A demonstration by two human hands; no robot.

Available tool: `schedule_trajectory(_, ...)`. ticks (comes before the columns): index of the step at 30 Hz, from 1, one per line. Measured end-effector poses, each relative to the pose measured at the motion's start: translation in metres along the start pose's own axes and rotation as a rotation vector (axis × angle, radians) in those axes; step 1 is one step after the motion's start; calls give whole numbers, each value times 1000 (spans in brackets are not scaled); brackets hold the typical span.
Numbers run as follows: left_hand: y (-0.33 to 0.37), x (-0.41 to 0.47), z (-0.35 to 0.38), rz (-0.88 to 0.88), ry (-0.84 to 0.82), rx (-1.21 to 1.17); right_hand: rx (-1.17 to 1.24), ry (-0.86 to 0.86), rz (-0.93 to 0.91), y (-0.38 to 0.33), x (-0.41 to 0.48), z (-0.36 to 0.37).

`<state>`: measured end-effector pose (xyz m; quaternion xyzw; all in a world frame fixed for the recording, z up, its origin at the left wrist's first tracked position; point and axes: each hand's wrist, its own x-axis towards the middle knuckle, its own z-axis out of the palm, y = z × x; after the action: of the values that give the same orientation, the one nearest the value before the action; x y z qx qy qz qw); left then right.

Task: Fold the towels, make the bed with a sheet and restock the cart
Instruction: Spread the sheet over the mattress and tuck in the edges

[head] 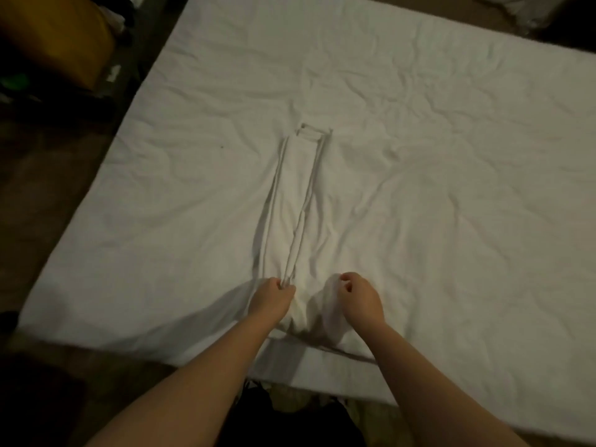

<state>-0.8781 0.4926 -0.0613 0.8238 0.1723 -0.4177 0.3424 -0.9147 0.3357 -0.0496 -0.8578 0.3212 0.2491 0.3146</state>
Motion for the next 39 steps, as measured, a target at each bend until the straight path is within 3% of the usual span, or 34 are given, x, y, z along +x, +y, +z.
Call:
schedule_trajectory(8,31,19,32,53,44,-36,35,79,-19,52,19,-17)
schedule_trajectory(13,58,-12,26,324,412,-148,39,106,-62,55,22,-30)
schedule_trajectory(16,39,-21,8,283,617,-107,21,102,-98,45,21,-26)
schedule_trajectory(19,5,-2,-2,29,442,7,-151,93,-106,49,22,-22)
schedule_trajectory(21,-8,10,4,-45,310,74,-207,136,-83,63,21,-20)
schedule_trajectory(25,-13,21,11,-106,344,182,-133,286,71,94,12,-17)
schedule_trajectory(28,-12,20,8,-92,318,39,-19,347,222,108,5,-17)
schedule_trajectory(31,-15,21,3,-113,245,-48,178,296,358,113,4,-18)
schedule_trajectory(35,-24,20,-6,-106,60,-303,391,157,413,128,7,-34)
schedule_trajectory(39,-25,-3,-11,-108,-110,-528,560,-44,356,140,-11,-50)
